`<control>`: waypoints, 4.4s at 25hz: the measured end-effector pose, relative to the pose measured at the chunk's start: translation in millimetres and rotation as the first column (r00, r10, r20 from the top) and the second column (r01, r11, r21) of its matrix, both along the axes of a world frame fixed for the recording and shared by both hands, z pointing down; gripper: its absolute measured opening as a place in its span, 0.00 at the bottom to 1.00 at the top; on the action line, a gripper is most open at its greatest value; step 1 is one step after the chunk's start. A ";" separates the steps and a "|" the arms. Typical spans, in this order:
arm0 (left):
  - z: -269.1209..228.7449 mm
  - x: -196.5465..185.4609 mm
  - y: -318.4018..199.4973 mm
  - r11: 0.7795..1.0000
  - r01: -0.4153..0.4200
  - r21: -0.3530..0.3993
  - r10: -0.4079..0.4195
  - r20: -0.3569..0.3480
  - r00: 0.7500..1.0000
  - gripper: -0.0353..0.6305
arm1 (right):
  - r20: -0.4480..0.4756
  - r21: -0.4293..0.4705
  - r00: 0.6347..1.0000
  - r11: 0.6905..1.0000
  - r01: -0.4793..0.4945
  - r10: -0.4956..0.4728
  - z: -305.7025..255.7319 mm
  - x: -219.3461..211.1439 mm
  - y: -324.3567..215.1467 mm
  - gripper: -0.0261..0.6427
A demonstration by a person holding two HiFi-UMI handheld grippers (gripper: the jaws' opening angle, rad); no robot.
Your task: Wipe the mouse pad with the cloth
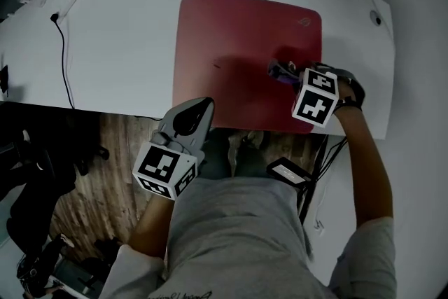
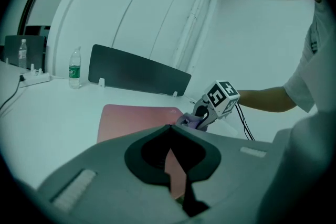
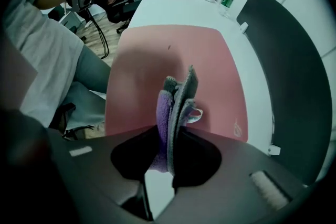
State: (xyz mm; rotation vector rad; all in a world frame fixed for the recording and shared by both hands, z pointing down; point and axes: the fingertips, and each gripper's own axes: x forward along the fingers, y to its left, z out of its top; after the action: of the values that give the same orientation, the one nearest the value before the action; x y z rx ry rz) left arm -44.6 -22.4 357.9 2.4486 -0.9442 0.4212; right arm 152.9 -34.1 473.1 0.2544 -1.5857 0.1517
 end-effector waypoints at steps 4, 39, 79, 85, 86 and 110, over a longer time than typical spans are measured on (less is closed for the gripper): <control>7.9 -10.9 -12.8 0.996 -0.086 -0.025 0.085 -0.007 0.996 0.08 | -0.004 0.037 0.999 0.999 -0.032 0.033 -12.6 -11.5 -35.6 0.17; 47.2 -57.6 -92.4 0.981 0.155 -0.121 -0.151 0.043 0.988 0.08 | -0.065 0.089 0.992 0.989 0.115 -0.110 40.4 -23.1 -227.8 0.17; 44.1 -59.3 42.6 0.995 -0.037 -0.098 0.036 -0.009 0.999 0.08 | -0.008 -0.045 0.990 0.989 0.137 -0.138 48.1 -91.9 41.2 0.17; 44.1 -60.9 67.2 0.995 -0.029 -0.091 0.028 -0.010 1.000 0.08 | 0.001 -0.085 0.990 0.986 0.141 -0.141 49.4 -95.7 72.5 0.17; 43.5 -61.8 69.8 0.996 -0.027 -0.089 0.026 -0.009 1.000 0.08 | 0.005 -0.097 0.990 0.985 0.139 -0.139 49.4 -96.6 77.9 0.17; 19.0 -71.5 106.4 1.000 0.011 -0.011 -0.010 0.036 0.999 0.08 | 0.032 -0.177 0.991 0.975 0.134 -0.130 33.5 -101.0 134.1 0.17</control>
State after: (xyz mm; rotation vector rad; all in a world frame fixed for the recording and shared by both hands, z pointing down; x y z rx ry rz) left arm -116.1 84.0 376.9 2.4321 -0.9665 0.4677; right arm 51.8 100.0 506.6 0.0074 -1.5923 0.1926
